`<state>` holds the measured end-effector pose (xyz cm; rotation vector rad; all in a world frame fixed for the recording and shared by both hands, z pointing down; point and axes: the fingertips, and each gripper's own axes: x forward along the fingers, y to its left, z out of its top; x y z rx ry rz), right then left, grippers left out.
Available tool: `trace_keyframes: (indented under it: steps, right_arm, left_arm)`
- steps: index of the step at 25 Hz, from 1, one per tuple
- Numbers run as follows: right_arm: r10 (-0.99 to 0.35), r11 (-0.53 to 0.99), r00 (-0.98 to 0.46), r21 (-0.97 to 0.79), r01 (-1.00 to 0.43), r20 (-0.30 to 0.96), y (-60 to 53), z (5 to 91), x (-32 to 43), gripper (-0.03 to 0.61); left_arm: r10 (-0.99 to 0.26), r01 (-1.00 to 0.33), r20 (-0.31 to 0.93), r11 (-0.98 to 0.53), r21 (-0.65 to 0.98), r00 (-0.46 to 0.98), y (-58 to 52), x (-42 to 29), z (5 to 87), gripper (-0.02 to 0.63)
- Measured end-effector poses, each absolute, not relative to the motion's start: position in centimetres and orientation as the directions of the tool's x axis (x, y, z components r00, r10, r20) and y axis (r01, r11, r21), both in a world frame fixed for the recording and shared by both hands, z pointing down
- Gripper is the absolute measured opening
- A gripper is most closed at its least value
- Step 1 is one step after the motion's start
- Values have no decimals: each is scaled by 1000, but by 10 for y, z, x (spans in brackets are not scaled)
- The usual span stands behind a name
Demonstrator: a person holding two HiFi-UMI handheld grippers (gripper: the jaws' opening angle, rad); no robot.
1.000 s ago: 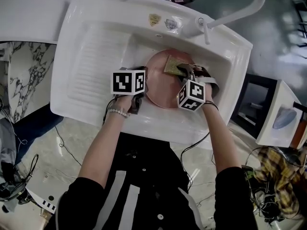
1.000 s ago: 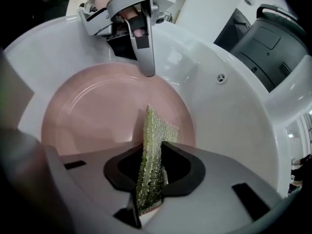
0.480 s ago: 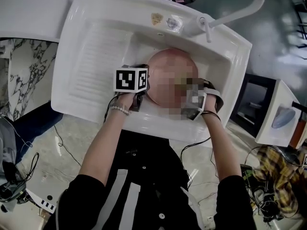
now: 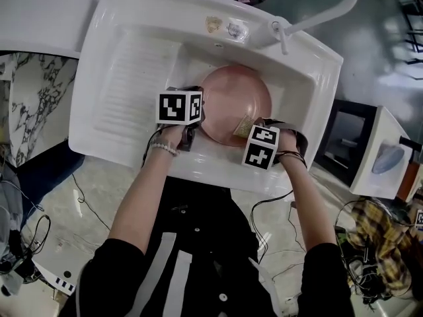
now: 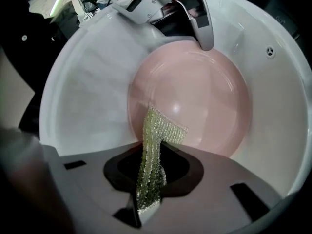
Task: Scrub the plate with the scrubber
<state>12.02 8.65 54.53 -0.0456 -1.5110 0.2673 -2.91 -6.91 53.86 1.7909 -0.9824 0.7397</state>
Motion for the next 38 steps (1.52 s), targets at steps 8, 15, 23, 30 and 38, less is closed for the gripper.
trace_keyframes:
  steps: [8,15,23,30,38]
  right_arm:
    - [395,885,-141,-418,-206,908,112,524,69,74]
    - [431,764,-413,-568,-305,802,97,510,28,74]
    - [340,782,-587,-568,-258,735,81,498,10,74]
    - [57,796,-725,-470,-382,687,57,478,10,74]
    - [-235,755,-671,-303,-582,703,30,457,41,74]
  left_arm:
    - [-311,-869,814,-246,430,491,-70,-32,538,23]
    - [-305,-868,817,-257,424,489,-69,-28,539,21]
    - [-307,-873,820,-249,420,482,-70,-31,539,22]
    - [-284,-843,798,-267,467,532,-67,-22,537,97]
    - [-302,-830,789,-360,426,535,-58,-26,509,130]
